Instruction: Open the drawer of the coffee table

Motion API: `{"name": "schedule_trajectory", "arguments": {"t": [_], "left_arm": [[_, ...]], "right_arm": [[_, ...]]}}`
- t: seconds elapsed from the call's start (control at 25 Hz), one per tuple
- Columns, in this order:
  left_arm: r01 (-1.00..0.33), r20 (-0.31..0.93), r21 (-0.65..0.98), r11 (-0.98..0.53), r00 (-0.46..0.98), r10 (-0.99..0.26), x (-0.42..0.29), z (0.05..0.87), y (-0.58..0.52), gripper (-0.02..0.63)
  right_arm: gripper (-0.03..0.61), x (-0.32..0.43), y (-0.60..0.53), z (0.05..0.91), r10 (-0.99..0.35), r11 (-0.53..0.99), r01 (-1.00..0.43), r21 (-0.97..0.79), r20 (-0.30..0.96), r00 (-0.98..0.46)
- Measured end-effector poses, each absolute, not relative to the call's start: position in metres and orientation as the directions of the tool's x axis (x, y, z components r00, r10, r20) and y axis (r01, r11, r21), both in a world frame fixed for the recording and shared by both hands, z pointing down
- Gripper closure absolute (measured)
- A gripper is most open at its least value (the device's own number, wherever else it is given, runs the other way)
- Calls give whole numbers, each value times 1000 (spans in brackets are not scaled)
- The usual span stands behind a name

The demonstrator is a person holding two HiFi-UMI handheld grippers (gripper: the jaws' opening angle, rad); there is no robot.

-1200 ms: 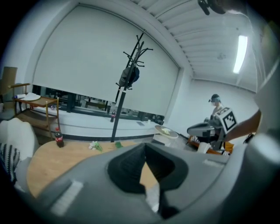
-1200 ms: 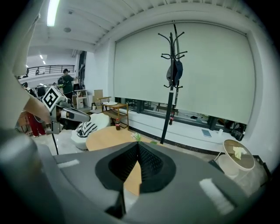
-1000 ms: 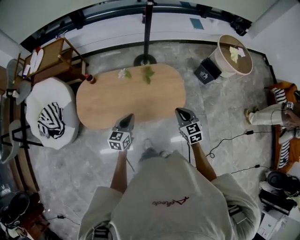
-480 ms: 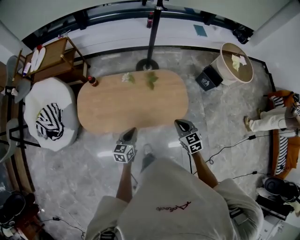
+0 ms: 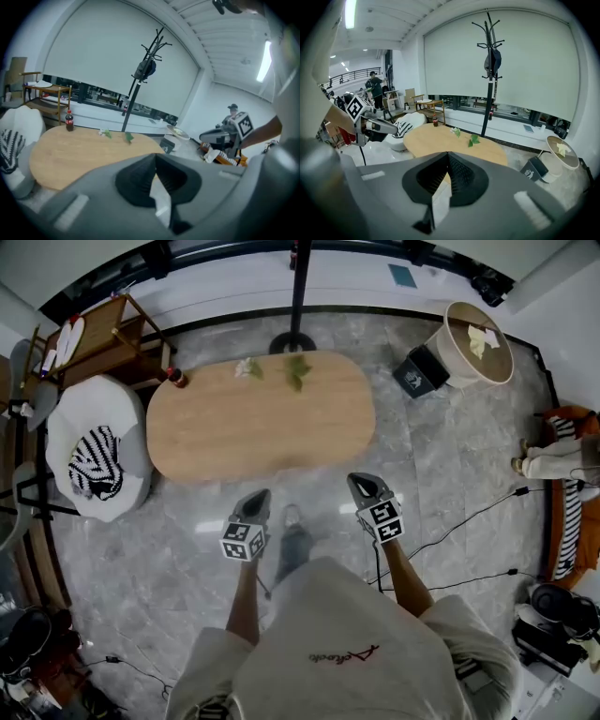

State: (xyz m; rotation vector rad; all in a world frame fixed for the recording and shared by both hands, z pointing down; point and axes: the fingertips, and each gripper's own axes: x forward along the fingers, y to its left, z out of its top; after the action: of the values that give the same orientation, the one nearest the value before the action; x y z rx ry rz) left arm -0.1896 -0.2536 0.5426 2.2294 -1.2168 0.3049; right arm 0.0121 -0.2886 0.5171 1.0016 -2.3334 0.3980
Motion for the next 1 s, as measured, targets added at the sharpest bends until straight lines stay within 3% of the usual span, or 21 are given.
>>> {"name": "schedule_trajectory", "arguments": {"t": [0.48,1.0], "left_arm": [[-824,492,363,-435,565,-662,-148,606,-209,617],[-856,516,300,-421,517,-683,-189,819,-234,618]], "right_arm": [[575,67,-252,583,-576,654,-754,-59,607,-547],[575,89,-289,792,-593,663,-748,-19,597,-541]]}}
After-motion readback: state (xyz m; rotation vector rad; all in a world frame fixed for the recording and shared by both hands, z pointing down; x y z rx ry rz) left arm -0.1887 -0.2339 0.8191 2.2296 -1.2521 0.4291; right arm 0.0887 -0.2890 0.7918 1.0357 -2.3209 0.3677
